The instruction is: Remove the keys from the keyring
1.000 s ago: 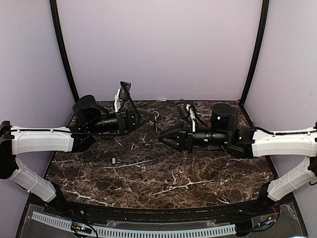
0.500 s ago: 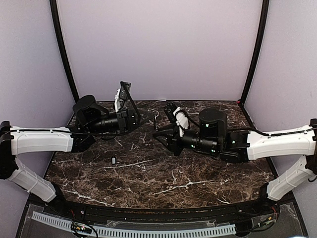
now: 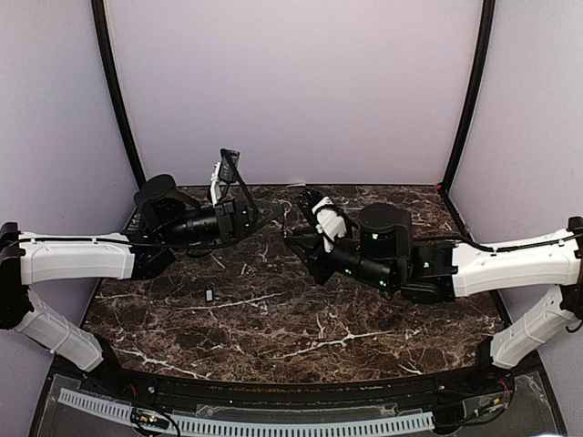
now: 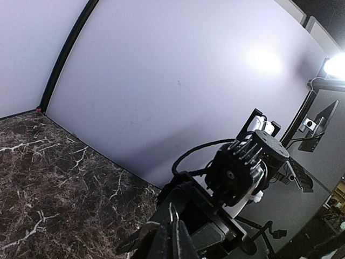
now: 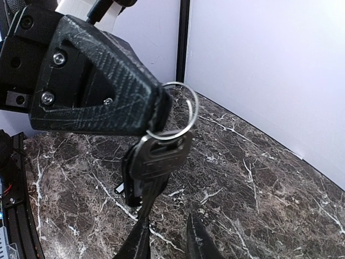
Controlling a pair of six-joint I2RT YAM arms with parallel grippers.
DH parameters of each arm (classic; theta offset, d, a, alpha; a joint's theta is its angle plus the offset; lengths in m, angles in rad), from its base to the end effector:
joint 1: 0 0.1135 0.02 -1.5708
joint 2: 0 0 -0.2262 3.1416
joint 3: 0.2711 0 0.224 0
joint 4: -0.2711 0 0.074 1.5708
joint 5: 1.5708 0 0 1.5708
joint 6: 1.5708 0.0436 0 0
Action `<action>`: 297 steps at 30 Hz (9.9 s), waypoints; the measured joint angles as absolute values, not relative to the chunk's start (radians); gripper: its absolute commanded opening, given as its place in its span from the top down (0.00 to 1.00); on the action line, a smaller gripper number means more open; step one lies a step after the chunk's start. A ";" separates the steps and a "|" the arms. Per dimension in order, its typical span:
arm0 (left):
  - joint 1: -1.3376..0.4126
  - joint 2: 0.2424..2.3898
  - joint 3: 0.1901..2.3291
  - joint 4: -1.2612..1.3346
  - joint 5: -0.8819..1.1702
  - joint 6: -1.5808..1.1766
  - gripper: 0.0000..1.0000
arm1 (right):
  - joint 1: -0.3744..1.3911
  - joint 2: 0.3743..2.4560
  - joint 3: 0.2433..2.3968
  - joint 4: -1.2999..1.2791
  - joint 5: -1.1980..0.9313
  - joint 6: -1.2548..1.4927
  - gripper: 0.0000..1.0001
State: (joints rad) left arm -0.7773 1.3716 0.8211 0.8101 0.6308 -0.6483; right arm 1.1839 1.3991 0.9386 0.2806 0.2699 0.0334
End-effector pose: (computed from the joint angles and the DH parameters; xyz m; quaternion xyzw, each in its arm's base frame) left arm 0.1930 -0.2260 0.3015 0.2827 0.5625 -0.6359 0.4464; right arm 0.1298 0.2878 0.2734 -0.3416 0.6852 0.2783 0.5800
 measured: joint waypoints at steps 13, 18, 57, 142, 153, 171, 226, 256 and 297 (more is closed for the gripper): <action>-0.777 1.372 0.821 0.810 0.607 -0.660 1.00 | 1.213 1.431 0.942 0.281 0.331 0.000 0.70; -0.777 1.372 0.821 0.810 0.606 -0.661 1.00 | 1.225 1.431 0.942 0.284 0.376 -0.007 0.70; -0.777 1.372 0.821 0.774 0.590 -0.663 1.00 | 1.253 1.462 0.980 0.298 0.543 -0.053 0.79; -0.770 1.351 0.896 0.478 1.017 -0.556 1.00 | 1.197 1.333 0.976 0.112 0.104 -0.280 1.00; -0.770 1.377 0.921 0.421 1.110 -0.538 1.00 | 1.182 1.334 0.974 0.130 0.101 -0.416 1.00; -0.772 1.356 0.896 0.314 1.018 -0.456 1.00 | 1.124 1.328 0.956 0.163 0.053 -0.380 1.00; -0.614 1.303 0.635 0.324 0.221 -0.614 1.00 | 0.571 1.900 1.023 0.029 -0.294 0.223 0.46; -0.582 1.766 1.056 0.131 0.225 -0.477 1.00 | 0.521 1.057 0.669 0.284 -0.196 0.185 0.26; -0.499 1.427 0.606 0.148 0.070 -0.559 0.38 | 0.521 1.192 0.739 0.247 -0.197 0.358 0.28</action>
